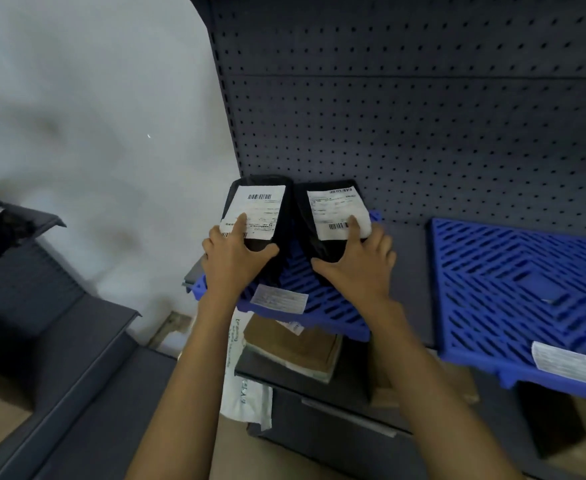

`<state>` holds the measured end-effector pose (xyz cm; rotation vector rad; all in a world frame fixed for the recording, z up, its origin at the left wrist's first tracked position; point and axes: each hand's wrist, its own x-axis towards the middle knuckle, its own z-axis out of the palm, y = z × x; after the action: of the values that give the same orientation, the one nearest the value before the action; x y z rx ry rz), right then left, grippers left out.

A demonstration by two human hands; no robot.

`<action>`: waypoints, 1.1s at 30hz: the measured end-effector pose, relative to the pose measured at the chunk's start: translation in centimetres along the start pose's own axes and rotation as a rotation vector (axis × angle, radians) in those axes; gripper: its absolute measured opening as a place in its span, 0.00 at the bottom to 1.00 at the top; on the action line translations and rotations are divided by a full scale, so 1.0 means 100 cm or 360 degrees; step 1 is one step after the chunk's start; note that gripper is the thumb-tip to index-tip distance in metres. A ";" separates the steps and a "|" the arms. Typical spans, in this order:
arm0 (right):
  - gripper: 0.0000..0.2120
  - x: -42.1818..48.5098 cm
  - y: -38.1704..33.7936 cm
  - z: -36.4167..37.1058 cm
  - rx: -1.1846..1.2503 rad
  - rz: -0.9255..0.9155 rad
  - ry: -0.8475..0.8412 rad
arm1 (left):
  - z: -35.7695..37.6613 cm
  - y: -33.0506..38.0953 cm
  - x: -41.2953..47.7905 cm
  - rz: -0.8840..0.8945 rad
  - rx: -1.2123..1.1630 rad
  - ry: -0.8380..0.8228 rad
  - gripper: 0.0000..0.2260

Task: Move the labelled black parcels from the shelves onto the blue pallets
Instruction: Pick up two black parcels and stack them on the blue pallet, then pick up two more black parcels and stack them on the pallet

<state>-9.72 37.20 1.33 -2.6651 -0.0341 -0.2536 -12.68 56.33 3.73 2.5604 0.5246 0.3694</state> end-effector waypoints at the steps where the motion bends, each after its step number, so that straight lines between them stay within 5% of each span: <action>1: 0.50 0.000 0.000 -0.001 -0.0003 -0.0010 0.0000 | 0.000 -0.001 0.001 0.0019 0.0014 -0.0017 0.37; 9: 0.44 -0.012 0.019 -0.038 0.0138 -0.0172 -0.0351 | -0.004 0.016 -0.012 0.0349 0.0178 0.0061 0.30; 16: 0.29 -0.065 0.084 -0.105 -0.0256 -0.0332 0.0176 | 0.009 0.094 -0.084 0.0921 0.0143 0.0195 0.26; 33: 0.24 -0.336 0.410 -0.315 -0.0673 0.0416 0.0388 | 0.146 0.358 -0.412 0.1711 -0.0103 -0.0205 0.22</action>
<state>-45.50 -12.90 4.58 -2.9874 0.4924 -0.5481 -33.68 3.92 3.50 2.5488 -0.9453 0.5402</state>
